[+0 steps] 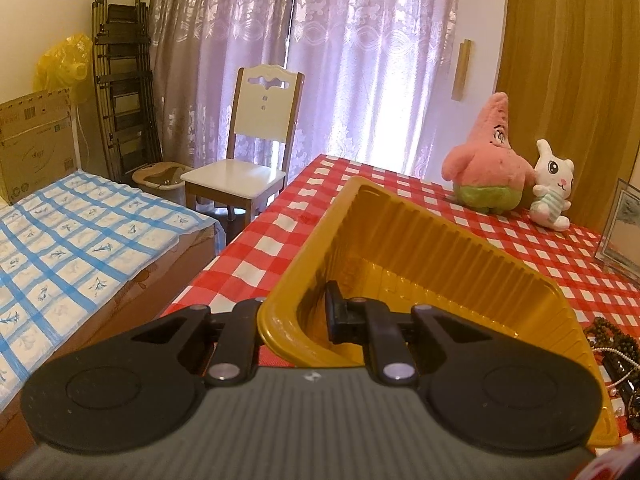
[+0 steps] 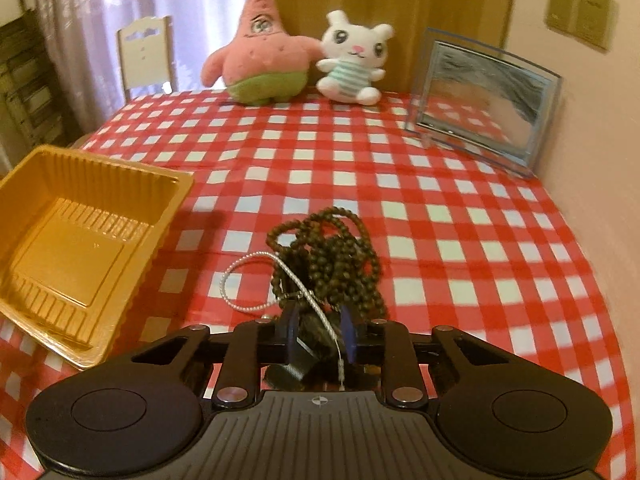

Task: Organize jewelry
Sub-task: 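Close the right gripper on the white pearl necklace in the pile, then lift the pearl necklace with the right gripper and carry it toward the tray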

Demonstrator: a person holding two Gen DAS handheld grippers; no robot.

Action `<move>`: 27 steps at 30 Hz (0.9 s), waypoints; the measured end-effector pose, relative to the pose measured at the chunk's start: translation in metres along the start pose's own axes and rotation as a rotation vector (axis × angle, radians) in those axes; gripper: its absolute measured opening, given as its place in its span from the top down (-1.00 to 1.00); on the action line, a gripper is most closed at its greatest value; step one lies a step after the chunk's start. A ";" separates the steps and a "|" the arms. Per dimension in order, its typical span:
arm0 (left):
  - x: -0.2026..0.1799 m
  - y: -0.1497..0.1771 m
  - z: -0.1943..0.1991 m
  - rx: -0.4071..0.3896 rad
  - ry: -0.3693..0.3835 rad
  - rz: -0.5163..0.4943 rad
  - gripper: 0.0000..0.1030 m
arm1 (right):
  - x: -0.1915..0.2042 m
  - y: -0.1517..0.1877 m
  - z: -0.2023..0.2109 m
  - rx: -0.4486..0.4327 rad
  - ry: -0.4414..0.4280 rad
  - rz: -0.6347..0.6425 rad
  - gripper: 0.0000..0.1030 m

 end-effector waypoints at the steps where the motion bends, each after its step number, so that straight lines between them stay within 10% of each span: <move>1: 0.000 0.000 0.000 0.000 0.001 -0.001 0.75 | 0.000 -0.001 -0.005 0.006 -0.004 0.012 0.60; 17: -0.003 -0.005 -0.003 0.001 0.014 -0.009 0.76 | 0.003 0.001 -0.041 0.048 -0.040 0.127 0.95; 27: -0.006 -0.011 -0.004 -0.011 0.046 -0.027 0.78 | -0.049 -0.015 0.022 -0.037 -0.035 -0.095 0.95</move>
Point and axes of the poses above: each gripper's, at about its wrist camera, not at the fingertips, and z roughly against the way its jaws point, x to its left, y to its underside, the point moved 9 cm from there along -z, roughly the way its jaws point
